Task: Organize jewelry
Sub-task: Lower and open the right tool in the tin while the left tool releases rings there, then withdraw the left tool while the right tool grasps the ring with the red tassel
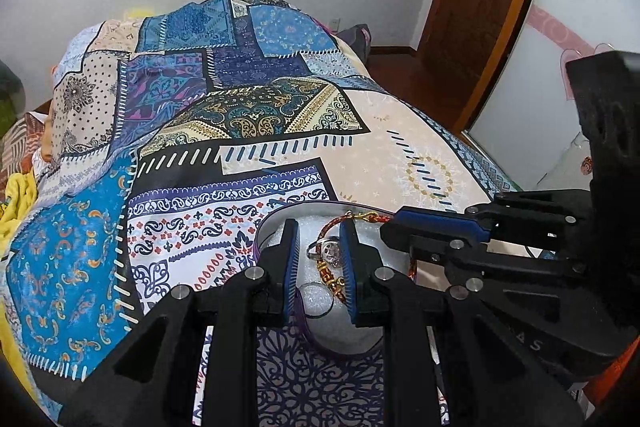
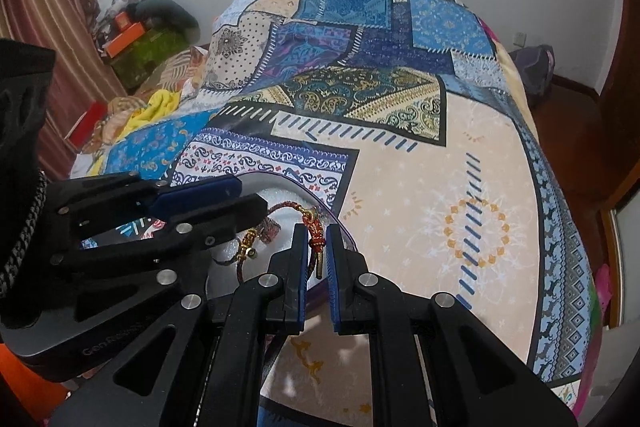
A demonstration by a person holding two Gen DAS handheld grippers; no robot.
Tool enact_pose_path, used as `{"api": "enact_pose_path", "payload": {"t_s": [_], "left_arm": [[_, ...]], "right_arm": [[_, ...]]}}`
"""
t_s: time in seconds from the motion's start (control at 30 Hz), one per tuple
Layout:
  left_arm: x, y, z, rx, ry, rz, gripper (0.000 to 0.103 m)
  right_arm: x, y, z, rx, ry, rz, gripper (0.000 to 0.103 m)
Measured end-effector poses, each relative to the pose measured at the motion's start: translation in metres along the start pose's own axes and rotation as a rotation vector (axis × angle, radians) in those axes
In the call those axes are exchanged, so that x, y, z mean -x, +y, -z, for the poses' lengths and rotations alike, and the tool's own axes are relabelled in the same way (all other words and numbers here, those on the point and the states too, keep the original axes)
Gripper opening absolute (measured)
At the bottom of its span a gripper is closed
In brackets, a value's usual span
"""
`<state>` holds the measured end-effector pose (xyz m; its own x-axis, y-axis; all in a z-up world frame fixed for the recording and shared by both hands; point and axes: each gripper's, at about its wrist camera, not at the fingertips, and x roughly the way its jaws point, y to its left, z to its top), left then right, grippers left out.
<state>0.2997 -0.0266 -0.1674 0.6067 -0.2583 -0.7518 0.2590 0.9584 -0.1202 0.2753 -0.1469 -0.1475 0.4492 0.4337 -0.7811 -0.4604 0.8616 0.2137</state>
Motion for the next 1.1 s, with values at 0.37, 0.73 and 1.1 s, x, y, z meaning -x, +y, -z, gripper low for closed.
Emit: {"api": "enact_pose_path", "payload": {"t_s": [0.37, 0.73, 1.1], "left_arm": [[0.023, 0.000, 0.003, -0.014, -0.023, -0.024, 0.024], [0.064, 0.000, 0.011, -0.025, -0.073, -0.067, 0.032], [0.108, 0.000, 0.031, -0.024, -0.107, -0.105, 0.037]], "right_arm": [[0.009, 0.007, 0.005, 0.021, 0.006, 0.017, 0.030], [0.036, 0.020, 0.006, 0.049, -0.062, 0.052, 0.034], [0.070, 0.034, 0.014, 0.055, -0.105, 0.074, 0.034]]}}
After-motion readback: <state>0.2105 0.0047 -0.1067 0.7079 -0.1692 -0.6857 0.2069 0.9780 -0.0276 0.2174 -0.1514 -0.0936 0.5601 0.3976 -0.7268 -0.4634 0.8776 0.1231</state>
